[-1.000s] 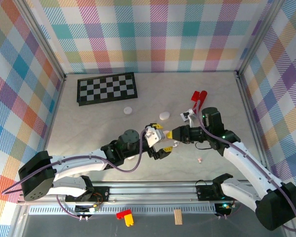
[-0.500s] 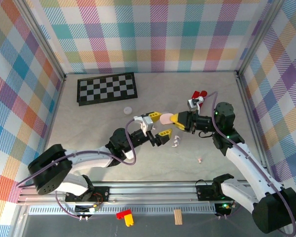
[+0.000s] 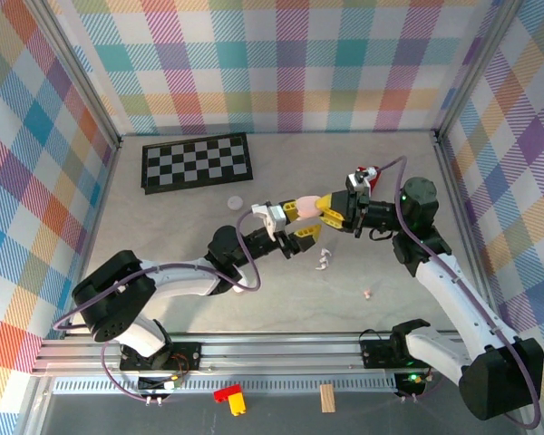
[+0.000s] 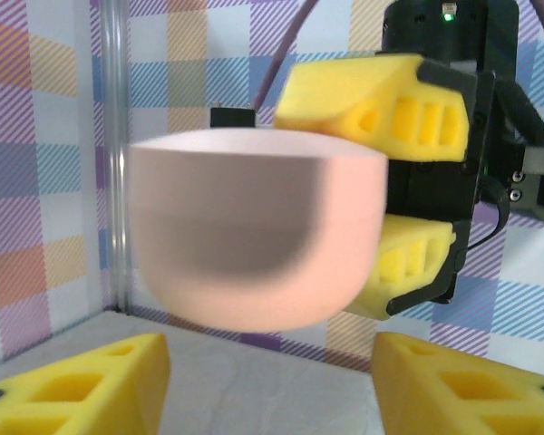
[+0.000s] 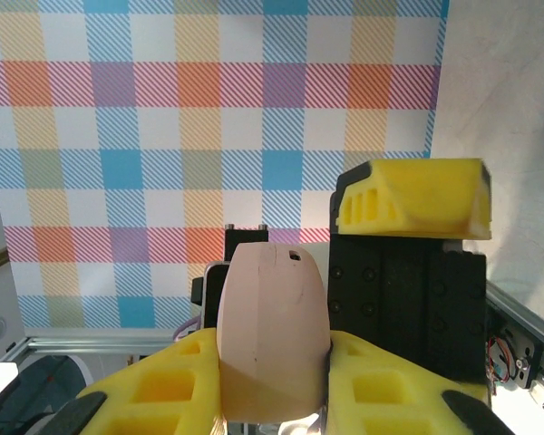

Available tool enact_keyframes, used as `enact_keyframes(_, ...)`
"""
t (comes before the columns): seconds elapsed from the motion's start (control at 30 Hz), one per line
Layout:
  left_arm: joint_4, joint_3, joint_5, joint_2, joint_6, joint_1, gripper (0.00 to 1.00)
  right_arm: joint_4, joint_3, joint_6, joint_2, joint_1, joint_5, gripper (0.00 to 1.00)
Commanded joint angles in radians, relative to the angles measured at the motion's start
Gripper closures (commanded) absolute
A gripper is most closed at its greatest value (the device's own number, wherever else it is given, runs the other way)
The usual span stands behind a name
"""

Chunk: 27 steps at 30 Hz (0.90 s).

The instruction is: Insert wireless bluetooth earbuds into charging case

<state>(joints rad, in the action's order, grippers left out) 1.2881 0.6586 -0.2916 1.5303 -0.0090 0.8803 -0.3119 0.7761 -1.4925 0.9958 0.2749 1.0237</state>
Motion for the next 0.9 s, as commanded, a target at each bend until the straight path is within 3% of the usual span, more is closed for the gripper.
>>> enact_keyframes(0.0, 0.060, 0.024, -0.071, -0.022, -0.037, -0.026, 0.44, 0.004, 0.020, -0.009, -0.027, -0.016, 0.031, 0.91)
enact_keyframes(0.5, 0.061, 0.085, -0.169, -0.018, -0.095, -0.033, 0.44, 0.080, 0.022, 0.071, -0.060, -0.019, 0.033, 0.92)
enact_keyframes(0.87, 0.061, 0.102, -0.217, -0.013, -0.124, -0.032, 0.49, 0.079, 0.020, 0.080, -0.049, -0.019, 0.036, 0.92)
